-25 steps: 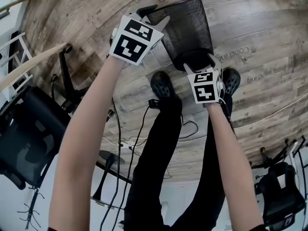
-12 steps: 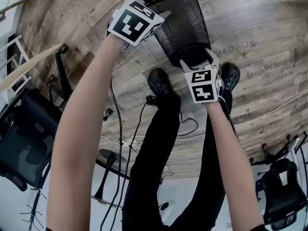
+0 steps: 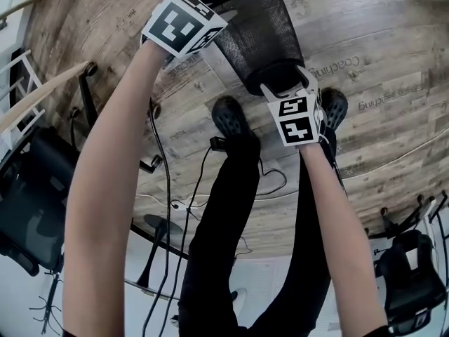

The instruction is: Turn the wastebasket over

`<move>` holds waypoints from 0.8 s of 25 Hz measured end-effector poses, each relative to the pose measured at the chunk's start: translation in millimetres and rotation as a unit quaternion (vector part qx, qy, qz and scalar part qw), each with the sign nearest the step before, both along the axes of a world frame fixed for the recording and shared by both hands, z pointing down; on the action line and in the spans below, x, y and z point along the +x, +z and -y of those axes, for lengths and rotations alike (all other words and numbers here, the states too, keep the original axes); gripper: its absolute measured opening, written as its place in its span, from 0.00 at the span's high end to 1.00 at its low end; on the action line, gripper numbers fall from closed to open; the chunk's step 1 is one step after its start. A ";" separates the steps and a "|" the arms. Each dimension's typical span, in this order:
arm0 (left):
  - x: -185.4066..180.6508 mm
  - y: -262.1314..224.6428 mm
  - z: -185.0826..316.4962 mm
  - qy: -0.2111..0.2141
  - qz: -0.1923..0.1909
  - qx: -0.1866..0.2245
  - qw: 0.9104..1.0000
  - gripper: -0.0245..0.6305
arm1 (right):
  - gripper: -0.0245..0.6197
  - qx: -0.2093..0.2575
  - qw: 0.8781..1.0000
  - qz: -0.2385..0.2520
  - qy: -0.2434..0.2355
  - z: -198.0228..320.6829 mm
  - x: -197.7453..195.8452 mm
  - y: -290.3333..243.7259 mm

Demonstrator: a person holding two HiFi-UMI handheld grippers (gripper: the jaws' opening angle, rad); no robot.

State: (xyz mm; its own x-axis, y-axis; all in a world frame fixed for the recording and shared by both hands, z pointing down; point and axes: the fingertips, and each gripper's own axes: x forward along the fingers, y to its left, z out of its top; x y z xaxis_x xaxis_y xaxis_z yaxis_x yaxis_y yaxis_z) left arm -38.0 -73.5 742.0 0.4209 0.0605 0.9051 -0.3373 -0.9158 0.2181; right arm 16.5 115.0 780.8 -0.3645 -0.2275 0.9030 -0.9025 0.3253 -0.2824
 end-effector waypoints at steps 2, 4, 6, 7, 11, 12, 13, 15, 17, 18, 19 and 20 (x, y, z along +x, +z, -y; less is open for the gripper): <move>1.5 -5.3 -4.2 0.017 0.000 0.001 1.000 0.73 | 0.39 -0.008 1.000 0.004 -0.007 -4.9 3.2 1.0; 4.7 -13.7 -10.5 0.041 -0.004 -0.004 0.999 0.78 | 0.39 -0.013 1.000 0.005 -0.013 -9.9 6.6 0.7; 10.1 -24.5 -19.9 0.064 -0.008 -0.008 0.998 0.81 | 0.39 -0.022 1.000 0.004 -0.021 -17.0 10.6 0.5; 13.2 -29.9 -25.6 0.072 -0.010 -0.008 0.997 0.82 | 0.39 -0.028 0.999 0.003 -0.024 -21.6 13.0 0.8; 27.0 -49.5 -50.6 0.083 -0.022 -0.010 0.996 0.86 | 0.39 -0.054 0.998 -0.004 -0.040 -42.0 23.1 3.2; 30.7 -54.2 -58.6 0.083 -0.027 -0.012 0.996 0.86 | 0.39 -0.060 0.997 -0.009 -0.045 -48.2 26.6 3.7; 34.5 -58.7 -67.2 0.083 -0.032 -0.014 0.996 0.87 | 0.39 -0.065 0.997 -0.015 -0.049 -54.0 30.9 3.4; 41.2 -66.6 -85.4 0.086 -0.039 -0.016 0.995 0.88 | 0.39 -0.065 0.997 -0.023 -0.047 -59.1 42.0 -1.9; 45.4 -73.1 -103.4 0.099 -0.040 -0.012 0.994 0.89 | 0.39 -0.056 0.998 -0.016 -0.028 -54.6 54.5 -13.5; 46.8 -76.0 -112.5 0.106 -0.040 -0.008 0.994 0.89 | 0.39 -0.050 0.999 -0.010 -0.018 -50.1 61.5 -20.2; 48.0 -78.8 -121.3 0.113 -0.038 -0.004 0.993 0.89 | 0.39 -0.044 0.999 -0.004 -0.008 -45.1 69.5 -27.0; 49.7 -81.6 -129.8 0.119 -0.035 0.000 0.992 0.89 | 0.40 -0.038 0.999 0.003 0.007 -39.4 78.6 -34.5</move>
State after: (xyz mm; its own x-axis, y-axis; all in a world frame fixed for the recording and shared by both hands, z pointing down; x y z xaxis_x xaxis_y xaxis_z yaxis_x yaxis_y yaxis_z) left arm 11.7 56.2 660.5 0.4574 0.1661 0.8736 -0.0955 -0.9676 0.2339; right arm 95.1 154.3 746.3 -0.3678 -0.1636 0.9154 -0.9049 0.2897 -0.3118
